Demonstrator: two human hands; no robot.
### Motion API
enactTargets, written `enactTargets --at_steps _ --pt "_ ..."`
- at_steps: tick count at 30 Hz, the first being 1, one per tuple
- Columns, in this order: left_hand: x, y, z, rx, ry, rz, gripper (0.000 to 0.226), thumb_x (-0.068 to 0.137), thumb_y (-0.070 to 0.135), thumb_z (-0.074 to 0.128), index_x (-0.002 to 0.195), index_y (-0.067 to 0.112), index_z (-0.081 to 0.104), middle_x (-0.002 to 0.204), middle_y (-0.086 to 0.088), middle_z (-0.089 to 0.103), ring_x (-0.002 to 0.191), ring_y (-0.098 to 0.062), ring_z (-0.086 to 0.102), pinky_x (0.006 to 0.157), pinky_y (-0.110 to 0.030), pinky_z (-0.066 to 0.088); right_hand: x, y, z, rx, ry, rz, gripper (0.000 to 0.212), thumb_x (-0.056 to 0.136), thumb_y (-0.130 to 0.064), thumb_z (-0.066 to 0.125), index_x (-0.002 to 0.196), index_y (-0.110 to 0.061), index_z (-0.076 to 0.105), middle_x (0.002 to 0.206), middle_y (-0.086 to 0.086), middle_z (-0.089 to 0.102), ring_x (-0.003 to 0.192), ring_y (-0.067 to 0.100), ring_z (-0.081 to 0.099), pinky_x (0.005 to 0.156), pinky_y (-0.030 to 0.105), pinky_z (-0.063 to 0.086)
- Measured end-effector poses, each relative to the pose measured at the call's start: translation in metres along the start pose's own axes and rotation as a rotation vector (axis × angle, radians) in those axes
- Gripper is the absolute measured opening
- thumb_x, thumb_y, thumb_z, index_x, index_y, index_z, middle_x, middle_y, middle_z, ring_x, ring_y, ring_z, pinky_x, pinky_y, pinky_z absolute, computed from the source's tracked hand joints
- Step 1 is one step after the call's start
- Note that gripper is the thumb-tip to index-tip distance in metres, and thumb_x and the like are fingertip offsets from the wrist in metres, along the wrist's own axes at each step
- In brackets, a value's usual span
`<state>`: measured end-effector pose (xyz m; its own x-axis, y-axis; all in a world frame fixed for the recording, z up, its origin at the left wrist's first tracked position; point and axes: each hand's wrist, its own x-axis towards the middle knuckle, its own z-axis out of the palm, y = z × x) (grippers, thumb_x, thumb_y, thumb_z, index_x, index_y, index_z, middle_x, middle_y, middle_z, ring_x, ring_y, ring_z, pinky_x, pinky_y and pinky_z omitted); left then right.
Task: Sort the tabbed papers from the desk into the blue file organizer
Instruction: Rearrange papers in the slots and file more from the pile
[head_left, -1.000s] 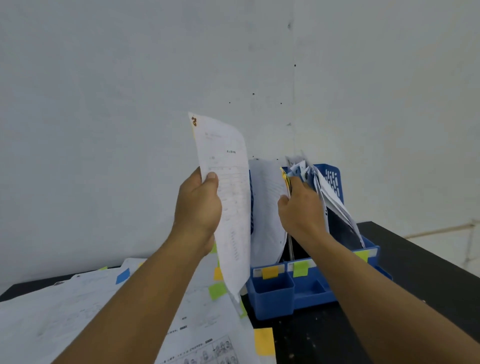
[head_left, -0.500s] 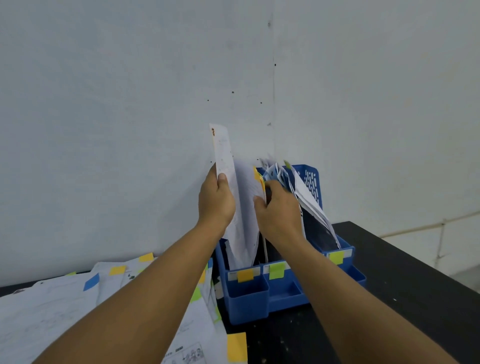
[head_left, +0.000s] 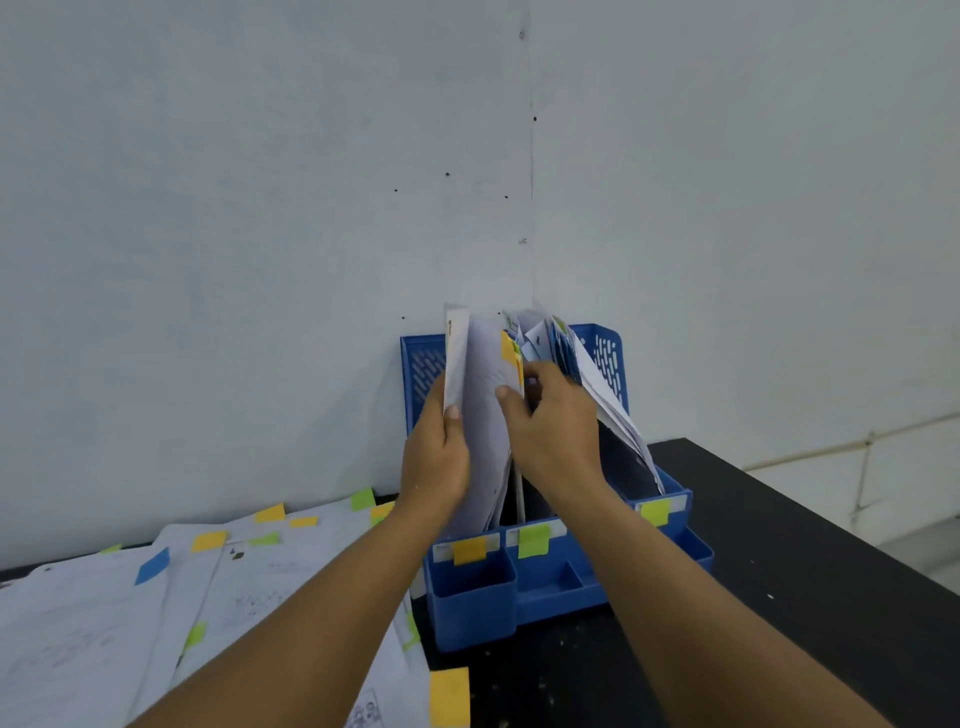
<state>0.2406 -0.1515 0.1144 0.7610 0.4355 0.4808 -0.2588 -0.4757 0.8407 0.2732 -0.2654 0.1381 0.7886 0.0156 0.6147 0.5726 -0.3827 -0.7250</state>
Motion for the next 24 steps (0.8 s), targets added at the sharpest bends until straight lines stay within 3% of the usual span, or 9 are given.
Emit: enactTargets --at_steps 6,9,12,15,20,22,24 --pt "-0.023 -0.02 -0.006 -0.037 -0.022 -0.082 0.048 0.105 0.03 0.031 0.153 0.025 0.022 0.146 -0.001 0.042 0.124 -0.015 0.043 0.095 -0.024 0.035 -0.006 -0.002 0.006 -0.017 -0.066 -0.014 0.042 0.091 -0.045 0.066 0.125 -0.022 0.057 0.114 0.002 0.061 0.103 0.018 0.058 0.088 0.037 0.054" --pt "-0.025 -0.023 -0.018 -0.078 -0.045 -0.116 0.048 0.104 0.035 0.034 0.151 0.03 0.024 0.146 0.005 0.044 0.124 -0.012 0.045 0.101 -0.029 0.038 -0.012 -0.006 0.01 -0.026 -0.085 -0.025 0.049 0.09 -0.046 0.067 0.13 -0.02 0.055 0.122 0.002 0.059 0.109 0.018 0.056 0.089 0.032 0.051" --pt "-0.034 -0.02 -0.037 -0.075 -0.107 -0.18 0.055 0.101 0.037 0.043 0.152 0.033 0.021 0.139 0.011 0.046 0.123 -0.014 0.048 0.094 -0.028 0.04 -0.02 -0.01 0.015 -0.062 -0.077 -0.054 0.053 0.088 -0.049 0.069 0.13 -0.021 0.055 0.124 0.002 0.056 0.105 0.017 0.057 0.083 0.029 0.049" --pt "-0.049 -0.021 -0.062 -0.038 -0.116 -0.219 0.059 0.098 0.03 0.054 0.15 0.027 0.029 0.143 0.003 0.048 0.129 -0.014 0.047 0.091 -0.024 0.038 -0.036 -0.012 0.024 -0.117 -0.086 -0.083 0.058 0.085 -0.057 0.068 0.13 -0.026 0.052 0.128 -0.001 0.05 0.094 0.016 0.06 0.077 0.036 0.055" --pt "-0.085 -0.044 -0.117 0.15 -0.084 -0.206 0.024 0.092 0.025 0.063 0.116 0.026 0.065 0.113 0.015 0.066 0.104 0.002 0.06 0.088 -0.017 0.046 -0.081 -0.021 0.037 -0.096 0.002 -0.22 0.053 0.088 -0.05 0.068 0.13 -0.021 0.055 0.126 -0.002 0.045 0.099 0.015 0.055 0.07 0.029 0.049" --pt "-0.101 -0.057 -0.142 0.214 -0.056 -0.216 0.013 0.091 0.024 0.065 0.102 0.029 0.069 0.101 0.019 0.067 0.095 0.007 0.06 0.078 -0.007 0.045 -0.107 -0.028 0.049 -0.047 -0.022 -0.319 0.043 0.092 -0.043 0.066 0.127 -0.018 0.058 0.119 -0.002 0.052 0.097 0.013 0.056 0.072 0.026 0.048" --pt "-0.113 -0.068 -0.166 0.282 -0.017 -0.242 0.011 0.09 0.023 0.065 0.098 0.03 0.069 0.098 0.019 0.068 0.093 0.005 0.061 0.075 -0.006 0.044 -0.133 -0.032 0.065 -0.026 -0.129 -0.34 0.036 0.094 -0.04 0.063 0.125 -0.021 0.06 0.113 -0.006 0.057 0.097 0.011 0.056 0.074 0.027 0.05"
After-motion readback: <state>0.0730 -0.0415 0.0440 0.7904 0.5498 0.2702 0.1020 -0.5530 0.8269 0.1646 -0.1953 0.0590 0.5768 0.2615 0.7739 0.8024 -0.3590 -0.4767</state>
